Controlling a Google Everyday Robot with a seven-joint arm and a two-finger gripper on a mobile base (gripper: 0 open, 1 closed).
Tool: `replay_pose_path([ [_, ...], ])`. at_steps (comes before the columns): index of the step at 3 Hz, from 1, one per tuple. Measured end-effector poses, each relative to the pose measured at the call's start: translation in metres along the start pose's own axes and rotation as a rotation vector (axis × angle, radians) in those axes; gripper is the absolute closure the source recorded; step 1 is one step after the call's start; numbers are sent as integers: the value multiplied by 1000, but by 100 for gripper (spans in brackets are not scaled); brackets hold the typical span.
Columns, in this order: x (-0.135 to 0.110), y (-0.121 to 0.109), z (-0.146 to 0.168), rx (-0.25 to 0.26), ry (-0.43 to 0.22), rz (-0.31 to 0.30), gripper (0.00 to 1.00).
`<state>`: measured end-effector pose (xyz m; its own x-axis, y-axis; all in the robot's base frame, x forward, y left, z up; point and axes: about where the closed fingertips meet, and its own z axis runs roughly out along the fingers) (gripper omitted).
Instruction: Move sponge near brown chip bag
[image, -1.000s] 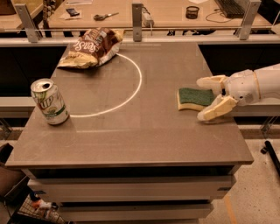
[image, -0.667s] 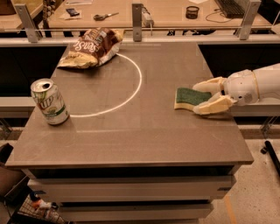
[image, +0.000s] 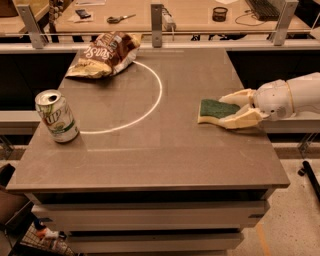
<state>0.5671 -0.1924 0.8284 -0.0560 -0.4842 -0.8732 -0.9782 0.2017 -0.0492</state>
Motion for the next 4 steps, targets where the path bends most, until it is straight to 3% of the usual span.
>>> replay_pose_path([
  [1, 0, 0, 2, -3, -1, 0, 100],
  [2, 0, 0, 2, -4, -1, 0, 100],
  [3, -21, -19, 3, 11, 11, -15, 100],
  [4, -57, -40, 4, 58, 27, -23, 100],
])
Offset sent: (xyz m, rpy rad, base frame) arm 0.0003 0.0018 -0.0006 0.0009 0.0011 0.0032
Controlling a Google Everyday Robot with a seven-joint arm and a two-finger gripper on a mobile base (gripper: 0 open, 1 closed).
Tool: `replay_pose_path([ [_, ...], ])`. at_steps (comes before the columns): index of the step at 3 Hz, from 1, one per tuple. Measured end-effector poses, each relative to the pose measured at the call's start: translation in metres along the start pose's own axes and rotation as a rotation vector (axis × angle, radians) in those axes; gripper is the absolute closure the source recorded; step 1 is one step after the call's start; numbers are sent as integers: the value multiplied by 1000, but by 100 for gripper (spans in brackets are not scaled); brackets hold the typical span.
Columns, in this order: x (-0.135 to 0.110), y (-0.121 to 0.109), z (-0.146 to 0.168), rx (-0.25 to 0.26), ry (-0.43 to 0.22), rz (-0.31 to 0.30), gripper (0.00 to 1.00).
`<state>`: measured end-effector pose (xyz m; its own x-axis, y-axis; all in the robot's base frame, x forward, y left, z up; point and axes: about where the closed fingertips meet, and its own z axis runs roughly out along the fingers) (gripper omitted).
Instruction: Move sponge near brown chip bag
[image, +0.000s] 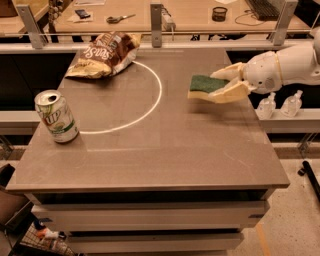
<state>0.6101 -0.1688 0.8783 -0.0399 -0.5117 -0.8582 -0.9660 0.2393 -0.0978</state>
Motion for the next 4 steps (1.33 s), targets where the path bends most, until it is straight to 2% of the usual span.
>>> replay_pose_path([
  [1, -36, -16, 4, 72, 23, 15, 100],
  [3, -104, -31, 48, 203, 156, 39, 100],
  [4, -124, -47, 80, 225, 192, 36, 100],
])
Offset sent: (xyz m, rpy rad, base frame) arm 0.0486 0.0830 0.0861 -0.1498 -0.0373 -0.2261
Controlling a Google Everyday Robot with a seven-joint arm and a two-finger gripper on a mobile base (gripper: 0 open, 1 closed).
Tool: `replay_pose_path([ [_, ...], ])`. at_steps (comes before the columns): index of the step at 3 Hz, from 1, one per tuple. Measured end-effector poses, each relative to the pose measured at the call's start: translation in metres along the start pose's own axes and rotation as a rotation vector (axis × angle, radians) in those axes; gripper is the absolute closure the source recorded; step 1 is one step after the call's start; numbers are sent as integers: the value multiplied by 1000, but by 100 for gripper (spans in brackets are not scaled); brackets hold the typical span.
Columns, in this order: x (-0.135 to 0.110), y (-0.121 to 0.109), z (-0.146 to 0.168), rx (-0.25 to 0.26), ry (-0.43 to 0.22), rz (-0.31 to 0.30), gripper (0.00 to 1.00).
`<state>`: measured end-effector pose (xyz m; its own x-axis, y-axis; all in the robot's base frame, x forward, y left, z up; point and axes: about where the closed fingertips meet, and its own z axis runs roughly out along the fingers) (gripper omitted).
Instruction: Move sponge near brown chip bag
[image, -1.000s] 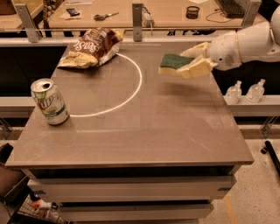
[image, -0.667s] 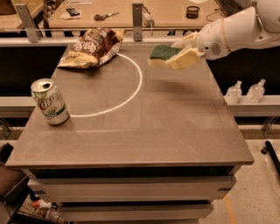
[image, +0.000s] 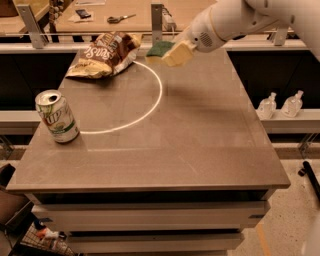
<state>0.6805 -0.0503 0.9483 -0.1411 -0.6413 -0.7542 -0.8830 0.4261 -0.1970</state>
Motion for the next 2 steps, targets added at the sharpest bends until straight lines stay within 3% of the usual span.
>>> replay_pose_path([
  [2, -21, -37, 60, -39, -66, -33, 100],
])
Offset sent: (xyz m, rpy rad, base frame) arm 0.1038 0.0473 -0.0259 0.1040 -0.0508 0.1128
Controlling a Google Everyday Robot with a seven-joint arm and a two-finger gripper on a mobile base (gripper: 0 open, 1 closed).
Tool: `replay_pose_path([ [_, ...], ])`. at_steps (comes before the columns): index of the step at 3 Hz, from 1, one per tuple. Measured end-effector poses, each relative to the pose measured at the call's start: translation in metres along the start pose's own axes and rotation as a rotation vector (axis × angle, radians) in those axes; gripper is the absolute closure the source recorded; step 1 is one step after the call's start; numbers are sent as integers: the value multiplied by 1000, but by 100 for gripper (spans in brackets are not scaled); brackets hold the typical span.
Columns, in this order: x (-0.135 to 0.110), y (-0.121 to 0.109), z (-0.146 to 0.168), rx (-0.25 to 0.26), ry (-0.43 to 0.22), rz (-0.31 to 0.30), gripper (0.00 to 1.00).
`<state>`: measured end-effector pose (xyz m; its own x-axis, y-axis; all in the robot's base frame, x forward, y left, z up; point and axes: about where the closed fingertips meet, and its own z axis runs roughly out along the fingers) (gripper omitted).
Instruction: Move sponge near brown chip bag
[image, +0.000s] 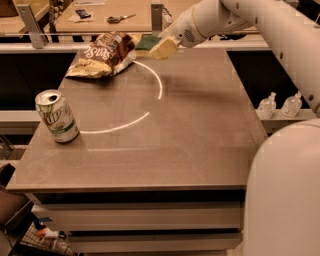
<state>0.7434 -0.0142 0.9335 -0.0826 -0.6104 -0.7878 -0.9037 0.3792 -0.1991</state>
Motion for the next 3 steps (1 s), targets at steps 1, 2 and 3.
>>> replay_pose_path([
  [1, -1, -5, 30, -16, -27, -7, 100],
  [2, 8, -5, 60, -6, -2, 8, 100],
  [3, 24, -1, 86, 15, 67, 28, 100],
])
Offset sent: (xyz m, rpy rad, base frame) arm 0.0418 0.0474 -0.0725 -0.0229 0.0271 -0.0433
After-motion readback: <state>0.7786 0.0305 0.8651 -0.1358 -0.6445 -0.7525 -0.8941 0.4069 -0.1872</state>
